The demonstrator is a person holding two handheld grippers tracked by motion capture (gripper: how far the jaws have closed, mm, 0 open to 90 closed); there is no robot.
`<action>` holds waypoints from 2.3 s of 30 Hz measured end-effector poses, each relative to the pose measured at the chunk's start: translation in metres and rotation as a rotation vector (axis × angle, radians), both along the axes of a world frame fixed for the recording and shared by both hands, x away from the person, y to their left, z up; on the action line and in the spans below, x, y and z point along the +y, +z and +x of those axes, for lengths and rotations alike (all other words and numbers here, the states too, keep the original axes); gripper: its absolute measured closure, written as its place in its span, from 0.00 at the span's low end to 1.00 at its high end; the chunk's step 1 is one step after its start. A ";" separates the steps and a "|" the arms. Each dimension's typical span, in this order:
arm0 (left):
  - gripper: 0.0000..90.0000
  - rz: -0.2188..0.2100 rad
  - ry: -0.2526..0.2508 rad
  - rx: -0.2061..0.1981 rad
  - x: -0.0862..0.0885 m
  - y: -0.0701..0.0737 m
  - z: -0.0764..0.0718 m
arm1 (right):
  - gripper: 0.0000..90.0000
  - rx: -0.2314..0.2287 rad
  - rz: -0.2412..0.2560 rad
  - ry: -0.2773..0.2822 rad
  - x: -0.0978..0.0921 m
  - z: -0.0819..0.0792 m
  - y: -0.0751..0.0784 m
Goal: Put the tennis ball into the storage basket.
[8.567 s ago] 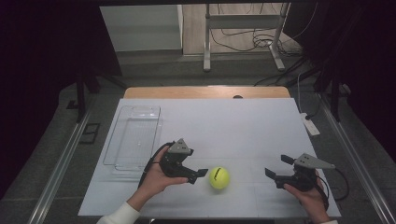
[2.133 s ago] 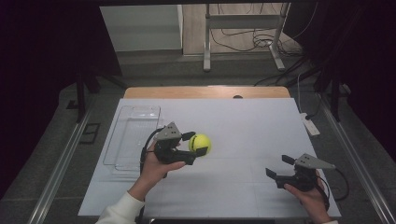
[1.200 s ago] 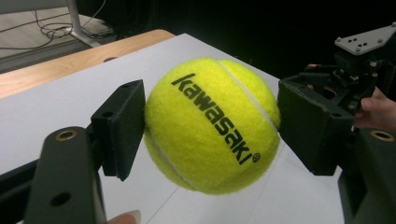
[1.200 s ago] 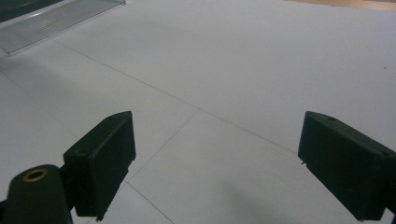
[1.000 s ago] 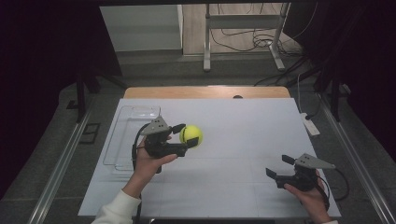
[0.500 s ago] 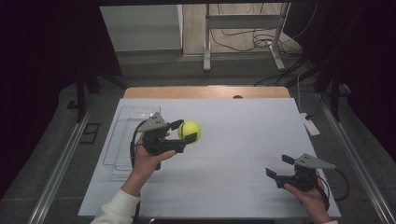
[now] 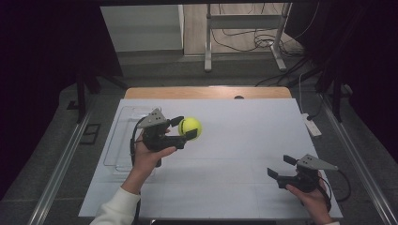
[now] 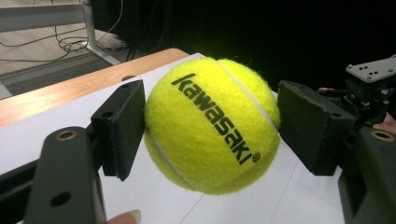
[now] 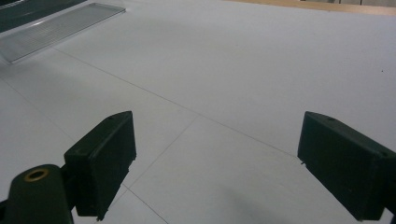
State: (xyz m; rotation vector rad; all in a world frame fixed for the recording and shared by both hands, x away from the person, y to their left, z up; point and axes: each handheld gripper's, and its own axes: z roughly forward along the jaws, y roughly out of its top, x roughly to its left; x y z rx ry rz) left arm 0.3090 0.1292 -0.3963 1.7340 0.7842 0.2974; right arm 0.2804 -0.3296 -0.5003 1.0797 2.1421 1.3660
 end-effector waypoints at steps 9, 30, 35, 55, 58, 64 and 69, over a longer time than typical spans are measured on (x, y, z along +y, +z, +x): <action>0.30 -0.005 0.017 -0.006 0.003 0.002 0.005 | 0.12 -0.003 -0.002 0.000 0.000 0.000 -0.001; 0.30 -0.017 0.075 -0.016 0.014 0.004 0.021 | 0.12 -0.002 -0.008 -0.003 -0.001 0.000 -0.001; 0.30 -0.014 0.083 -0.020 0.015 0.004 0.024 | 0.12 -0.002 -0.010 -0.003 -0.001 0.000 -0.002; 0.30 -0.018 0.139 -0.031 0.024 0.006 0.035 | 0.12 -0.004 -0.011 -0.005 -0.001 0.000 -0.001; 0.30 -0.014 0.152 -0.030 0.027 0.005 0.037 | 0.12 -0.003 -0.013 -0.006 -0.001 0.000 -0.001; 0.30 0.000 0.179 -0.030 0.032 0.003 0.040 | 0.12 -0.004 -0.013 -0.005 -0.001 0.000 -0.001; 0.30 0.006 0.194 -0.038 0.036 0.003 0.040 | 0.12 -0.005 -0.010 -0.003 -0.001 0.000 -0.001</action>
